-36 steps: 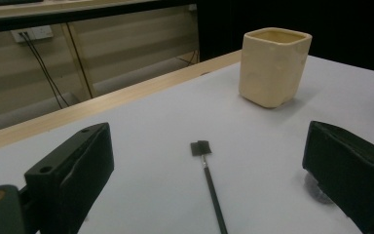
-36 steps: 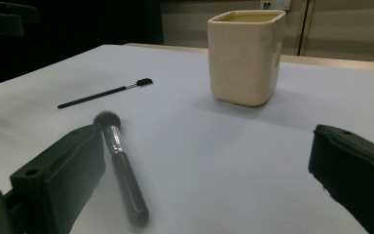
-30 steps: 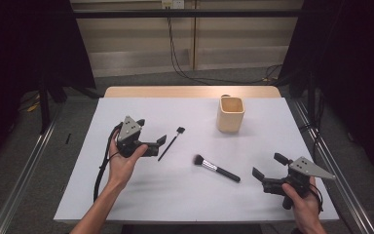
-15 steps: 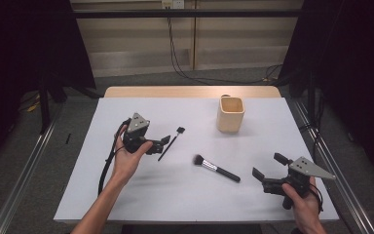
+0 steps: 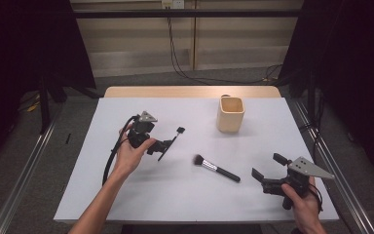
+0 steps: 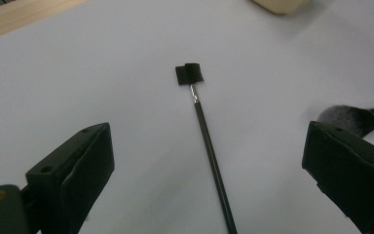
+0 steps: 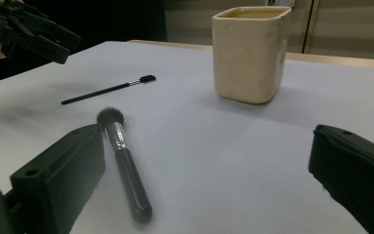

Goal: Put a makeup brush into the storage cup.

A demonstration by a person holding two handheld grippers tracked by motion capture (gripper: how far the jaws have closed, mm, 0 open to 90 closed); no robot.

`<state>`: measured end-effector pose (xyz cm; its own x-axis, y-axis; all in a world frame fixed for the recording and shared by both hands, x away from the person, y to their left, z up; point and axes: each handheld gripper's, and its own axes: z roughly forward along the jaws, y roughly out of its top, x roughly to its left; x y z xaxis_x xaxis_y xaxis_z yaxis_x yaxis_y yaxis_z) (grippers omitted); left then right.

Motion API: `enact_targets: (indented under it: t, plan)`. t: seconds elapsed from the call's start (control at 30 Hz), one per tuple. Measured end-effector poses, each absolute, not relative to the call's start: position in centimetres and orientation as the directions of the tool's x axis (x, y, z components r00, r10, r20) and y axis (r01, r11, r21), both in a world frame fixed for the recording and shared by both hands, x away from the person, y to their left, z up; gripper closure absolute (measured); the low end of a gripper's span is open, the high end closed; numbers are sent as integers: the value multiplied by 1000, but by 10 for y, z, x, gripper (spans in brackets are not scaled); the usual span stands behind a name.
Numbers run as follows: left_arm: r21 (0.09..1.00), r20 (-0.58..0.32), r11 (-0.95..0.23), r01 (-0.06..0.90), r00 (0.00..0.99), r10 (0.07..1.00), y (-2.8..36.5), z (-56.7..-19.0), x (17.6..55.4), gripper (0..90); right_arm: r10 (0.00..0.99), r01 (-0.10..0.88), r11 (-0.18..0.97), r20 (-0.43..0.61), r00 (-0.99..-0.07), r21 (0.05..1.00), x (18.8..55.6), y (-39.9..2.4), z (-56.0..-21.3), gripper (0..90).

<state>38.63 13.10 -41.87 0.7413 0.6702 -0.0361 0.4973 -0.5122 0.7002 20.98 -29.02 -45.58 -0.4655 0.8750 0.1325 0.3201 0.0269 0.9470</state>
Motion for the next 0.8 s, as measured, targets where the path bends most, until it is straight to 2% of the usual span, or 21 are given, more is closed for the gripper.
enact_targets:
  t: [0.23,0.3,0.4,0.43,0.7,0.8]
  plan:
    - [645,-8,-565,514,745,668,120,-416,393,44,874,325,28,134,-467,945,210,-290,-456,0]
    - [622,-26,-571,536,743,669,118,-418,395,47,872,327,32,134,-471,945,210,-290,-456,0]
    - [573,-41,-597,561,748,663,116,-422,399,49,870,327,37,130,-475,944,210,-290,-456,0]
    - [515,-66,-625,587,754,654,115,-423,403,50,870,328,37,131,-475,944,210,-290,-457,0]
    - [417,-63,-659,625,744,666,113,-432,412,75,872,328,41,126,-472,944,211,-289,-457,0]
    - [364,-95,-675,641,747,658,112,-435,415,75,874,328,45,123,-471,943,211,-290,-457,0]
